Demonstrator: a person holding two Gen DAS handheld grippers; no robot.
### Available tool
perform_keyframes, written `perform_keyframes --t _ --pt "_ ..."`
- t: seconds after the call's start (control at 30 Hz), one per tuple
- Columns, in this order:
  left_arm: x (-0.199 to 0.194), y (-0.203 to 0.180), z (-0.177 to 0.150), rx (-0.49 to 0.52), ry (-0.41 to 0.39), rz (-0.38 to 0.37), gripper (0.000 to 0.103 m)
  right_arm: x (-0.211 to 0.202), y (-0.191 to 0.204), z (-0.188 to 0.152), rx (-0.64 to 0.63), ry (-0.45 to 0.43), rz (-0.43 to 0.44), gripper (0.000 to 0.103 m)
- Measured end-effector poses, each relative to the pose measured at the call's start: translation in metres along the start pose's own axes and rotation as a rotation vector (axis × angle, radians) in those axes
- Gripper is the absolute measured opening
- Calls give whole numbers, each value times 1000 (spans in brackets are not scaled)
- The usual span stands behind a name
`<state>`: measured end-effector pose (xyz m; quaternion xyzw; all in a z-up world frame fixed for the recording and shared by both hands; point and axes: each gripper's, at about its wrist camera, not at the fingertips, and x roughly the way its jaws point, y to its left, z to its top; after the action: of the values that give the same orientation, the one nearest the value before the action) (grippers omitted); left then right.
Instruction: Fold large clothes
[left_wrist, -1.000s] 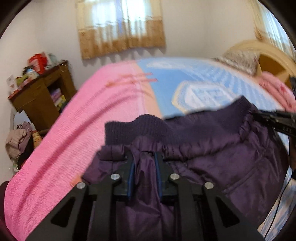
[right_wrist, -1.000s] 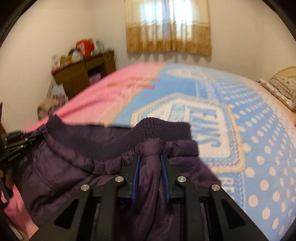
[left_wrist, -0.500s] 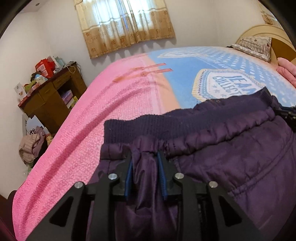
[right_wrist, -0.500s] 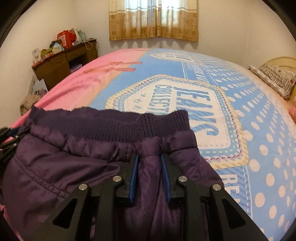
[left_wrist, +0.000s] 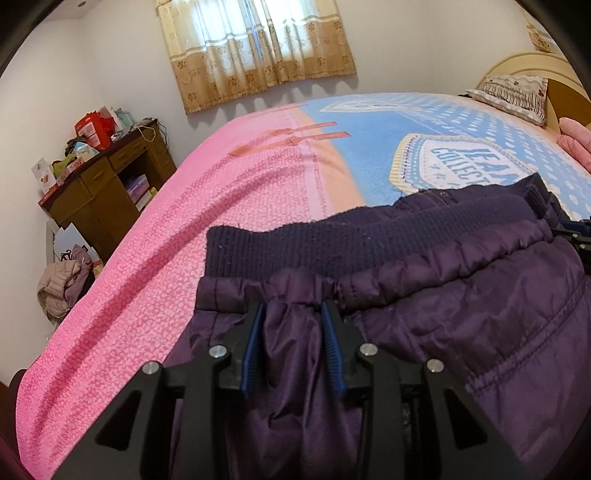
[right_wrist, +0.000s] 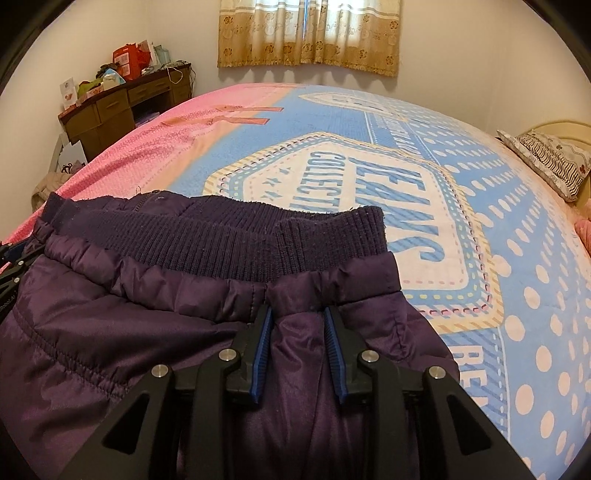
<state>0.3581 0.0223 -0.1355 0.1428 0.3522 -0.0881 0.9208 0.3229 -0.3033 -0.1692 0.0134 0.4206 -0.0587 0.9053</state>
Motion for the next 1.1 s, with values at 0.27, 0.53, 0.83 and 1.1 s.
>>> perform_keyframes --t 0.27,0.53,0.83,1.1 --pt "0 -1 2 9 -3 18 38 0 2 -1 -14 -11 -22 28" --pt "-37 8 25 -85 -17 6 50 -22 14 13 -35 21 -122 47" --pt "-49 -46 38 -87 -98 21 94 -21 44 20 -17 -33 -173 76" --pt "-2 -63 22 -49 30 123 103 -3 29 8 68 -6 -102 81"
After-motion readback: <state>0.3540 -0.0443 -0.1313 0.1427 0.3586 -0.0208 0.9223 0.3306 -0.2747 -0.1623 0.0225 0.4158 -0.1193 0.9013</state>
